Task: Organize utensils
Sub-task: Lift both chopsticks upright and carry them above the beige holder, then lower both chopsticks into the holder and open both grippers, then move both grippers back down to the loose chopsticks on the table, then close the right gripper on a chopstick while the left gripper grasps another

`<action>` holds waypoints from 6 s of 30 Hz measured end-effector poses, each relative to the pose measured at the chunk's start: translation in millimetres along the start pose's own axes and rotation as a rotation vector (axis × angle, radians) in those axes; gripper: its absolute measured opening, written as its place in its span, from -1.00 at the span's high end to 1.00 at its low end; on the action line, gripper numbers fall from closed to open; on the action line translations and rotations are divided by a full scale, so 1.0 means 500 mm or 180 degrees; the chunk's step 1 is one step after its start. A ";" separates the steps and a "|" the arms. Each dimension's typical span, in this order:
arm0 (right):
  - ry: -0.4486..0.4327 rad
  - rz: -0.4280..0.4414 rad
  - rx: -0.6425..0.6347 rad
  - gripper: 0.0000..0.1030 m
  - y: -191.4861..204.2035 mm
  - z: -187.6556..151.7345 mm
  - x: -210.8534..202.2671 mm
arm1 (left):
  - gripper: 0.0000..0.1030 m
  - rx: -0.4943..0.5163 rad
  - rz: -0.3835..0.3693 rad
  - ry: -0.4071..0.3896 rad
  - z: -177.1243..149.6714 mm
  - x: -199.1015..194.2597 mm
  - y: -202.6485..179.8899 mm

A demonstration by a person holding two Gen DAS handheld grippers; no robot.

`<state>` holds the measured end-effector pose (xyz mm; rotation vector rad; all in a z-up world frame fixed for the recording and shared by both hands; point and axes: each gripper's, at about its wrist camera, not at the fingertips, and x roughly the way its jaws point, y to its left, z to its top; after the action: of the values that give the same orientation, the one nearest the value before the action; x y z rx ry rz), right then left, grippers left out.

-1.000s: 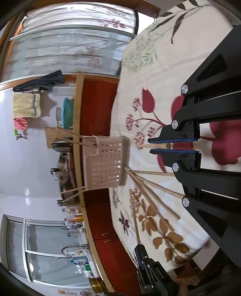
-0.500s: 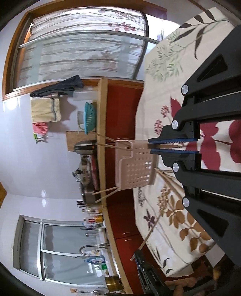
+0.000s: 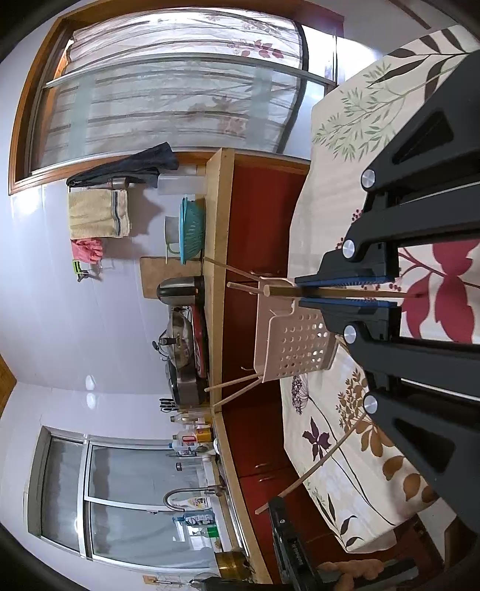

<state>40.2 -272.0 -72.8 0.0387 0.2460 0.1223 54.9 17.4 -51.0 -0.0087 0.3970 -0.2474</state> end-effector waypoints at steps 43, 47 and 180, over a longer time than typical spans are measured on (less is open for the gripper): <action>-0.0640 0.0325 0.0012 0.87 -0.004 0.255 0.235 | 0.87 0.0051 -0.0260 -0.1004 0.334 0.190 -0.044; -0.0446 0.0332 0.0050 0.87 -0.007 0.229 0.282 | 0.87 0.0068 -0.0238 -0.0930 0.319 0.245 -0.049; 0.0637 0.0164 -0.0049 0.86 0.074 -0.216 0.060 | 0.87 0.0190 -0.0015 0.0451 -0.255 0.100 -0.064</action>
<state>38.5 -229.1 -182.9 0.0174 0.4442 0.1796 42.8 -20.6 -185.9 0.0670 0.5304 -0.2652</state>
